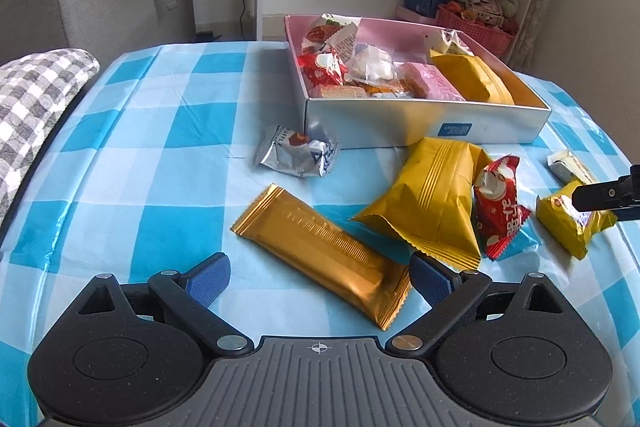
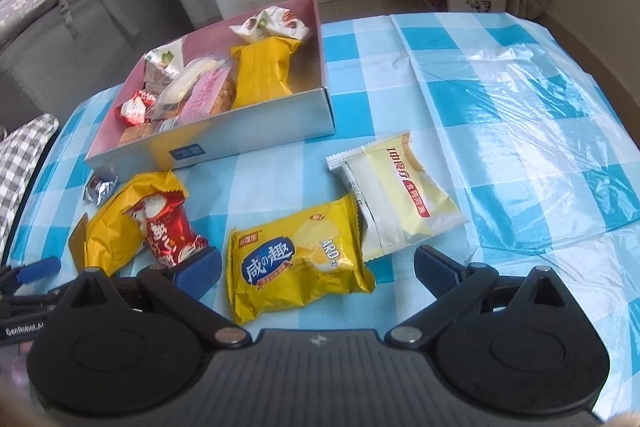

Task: Organize snacks
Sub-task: 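Grasp the gold wafer bar with left tool while right tool grasps yellow cracker pack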

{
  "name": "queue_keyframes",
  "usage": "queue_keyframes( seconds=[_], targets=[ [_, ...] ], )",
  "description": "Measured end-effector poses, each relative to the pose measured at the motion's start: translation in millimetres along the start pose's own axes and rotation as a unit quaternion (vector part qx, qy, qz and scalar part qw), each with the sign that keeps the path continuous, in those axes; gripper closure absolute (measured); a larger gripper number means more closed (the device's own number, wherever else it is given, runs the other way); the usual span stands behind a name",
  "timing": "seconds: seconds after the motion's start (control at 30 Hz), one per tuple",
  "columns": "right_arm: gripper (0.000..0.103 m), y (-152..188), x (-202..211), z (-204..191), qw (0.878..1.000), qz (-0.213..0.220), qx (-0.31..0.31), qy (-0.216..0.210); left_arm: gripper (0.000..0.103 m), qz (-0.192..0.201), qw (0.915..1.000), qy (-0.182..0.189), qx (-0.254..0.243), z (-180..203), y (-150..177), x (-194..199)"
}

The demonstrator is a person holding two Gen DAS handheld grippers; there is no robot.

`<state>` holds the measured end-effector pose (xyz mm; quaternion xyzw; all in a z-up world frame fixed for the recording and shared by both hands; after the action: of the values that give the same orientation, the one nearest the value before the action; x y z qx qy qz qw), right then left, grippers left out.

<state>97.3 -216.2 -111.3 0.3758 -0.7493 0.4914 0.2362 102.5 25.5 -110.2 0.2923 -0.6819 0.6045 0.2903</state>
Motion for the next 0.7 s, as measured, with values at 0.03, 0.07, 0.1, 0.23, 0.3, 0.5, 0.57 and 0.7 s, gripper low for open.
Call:
queue_keyframes(
  seconds=[0.03,0.07,0.1,0.23,0.3,0.5,0.57,0.7],
  targets=[
    [0.000,-2,-3,1,1.000,0.003,-0.016,0.002,0.006,0.000,1.0000,-0.004,0.002,3,-1,-2],
    [0.000,-2,-6,1,1.000,0.005,-0.026,0.009,0.006,0.002,0.9999,-0.010,0.000,5,-3,-4],
    [0.001,-3,-9,1,0.999,0.007,-0.030,0.018,0.006,0.003,0.9998,-0.018,-0.005,8,-4,-6],
    [0.000,0,-20,-2,0.998,0.005,-0.025,0.056,0.006,0.009,0.9979,-0.048,-0.043,20,-4,-10],
    [0.000,1,-21,-3,0.998,0.011,-0.012,0.059,0.006,0.013,0.9974,-0.048,-0.052,19,-3,-9],
    [0.000,3,-16,2,0.999,-0.001,0.007,0.042,0.006,0.000,0.9972,-0.033,-0.066,6,1,-6],
    [0.000,5,-14,2,0.999,-0.014,0.020,0.034,0.005,-0.006,0.9967,-0.027,-0.076,0,3,-4],
    [0.000,12,-10,2,0.997,-0.048,0.057,0.025,0.004,-0.022,0.9959,-0.024,-0.084,-15,6,-2]
  ],
)
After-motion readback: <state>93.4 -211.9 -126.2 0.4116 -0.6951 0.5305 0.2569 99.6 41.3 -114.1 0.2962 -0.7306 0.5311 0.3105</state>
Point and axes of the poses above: each gripper's, at about its wrist camera, not at the fingertips, and x roughly against the way its jaws point, z to its right, y to its underside, the point moved 4 cm from there along -x, roughly the way its jaws point, and after that the axes turned 15 degrees about -y, right-handed, at the moved point
